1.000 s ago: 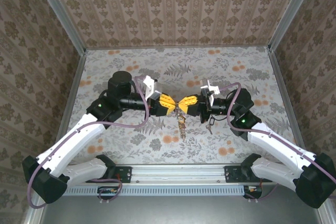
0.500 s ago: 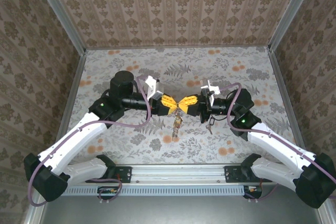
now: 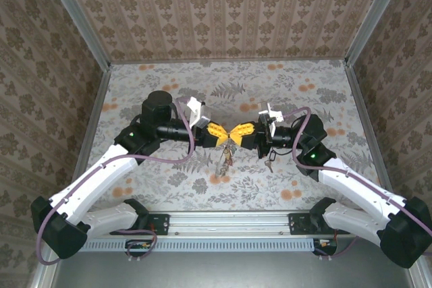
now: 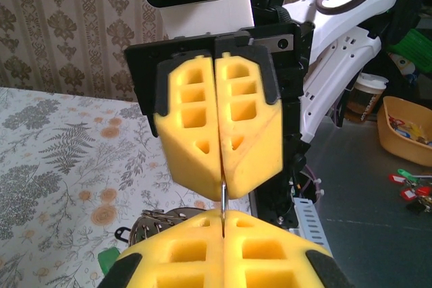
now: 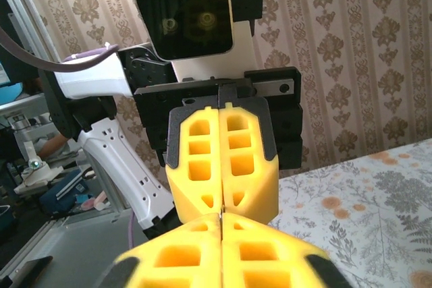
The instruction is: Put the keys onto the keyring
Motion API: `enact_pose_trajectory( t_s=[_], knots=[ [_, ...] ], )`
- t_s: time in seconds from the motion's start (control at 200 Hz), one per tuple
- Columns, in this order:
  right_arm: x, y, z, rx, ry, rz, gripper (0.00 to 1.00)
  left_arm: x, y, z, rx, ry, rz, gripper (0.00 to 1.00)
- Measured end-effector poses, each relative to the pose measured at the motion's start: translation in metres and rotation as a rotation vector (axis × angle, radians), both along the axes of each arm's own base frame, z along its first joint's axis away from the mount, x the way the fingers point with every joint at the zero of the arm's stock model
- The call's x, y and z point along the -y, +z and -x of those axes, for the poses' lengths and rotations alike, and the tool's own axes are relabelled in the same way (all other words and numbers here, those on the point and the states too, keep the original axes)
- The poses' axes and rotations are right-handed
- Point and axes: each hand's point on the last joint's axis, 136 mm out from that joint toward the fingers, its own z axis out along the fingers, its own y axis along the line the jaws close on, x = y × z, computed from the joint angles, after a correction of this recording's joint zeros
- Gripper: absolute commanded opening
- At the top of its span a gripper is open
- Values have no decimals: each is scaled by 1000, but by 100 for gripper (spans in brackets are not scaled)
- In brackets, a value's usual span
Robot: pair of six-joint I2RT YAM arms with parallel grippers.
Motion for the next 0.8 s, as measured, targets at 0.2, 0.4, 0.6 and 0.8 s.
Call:
enact_pose_trajectory(
  t_s=[0.2, 0.4, 0.6, 0.8],
  knots=[
    [15, -4, 0, -25, -111, 57, 88, -5, -15, -2, -9, 26, -68, 0],
    [50, -27, -25, -152, -390, 193, 100, -19, -23, -4, -17, 73, -116, 0],
    [90, -119, -62, -498, -692, 505, 92, -27, -20, -8, -7, 107, -110, 0],
    [119, -201, -52, -772, -803, 773, 86, -28, -38, -13, -41, 137, -147, 0]
  ],
)
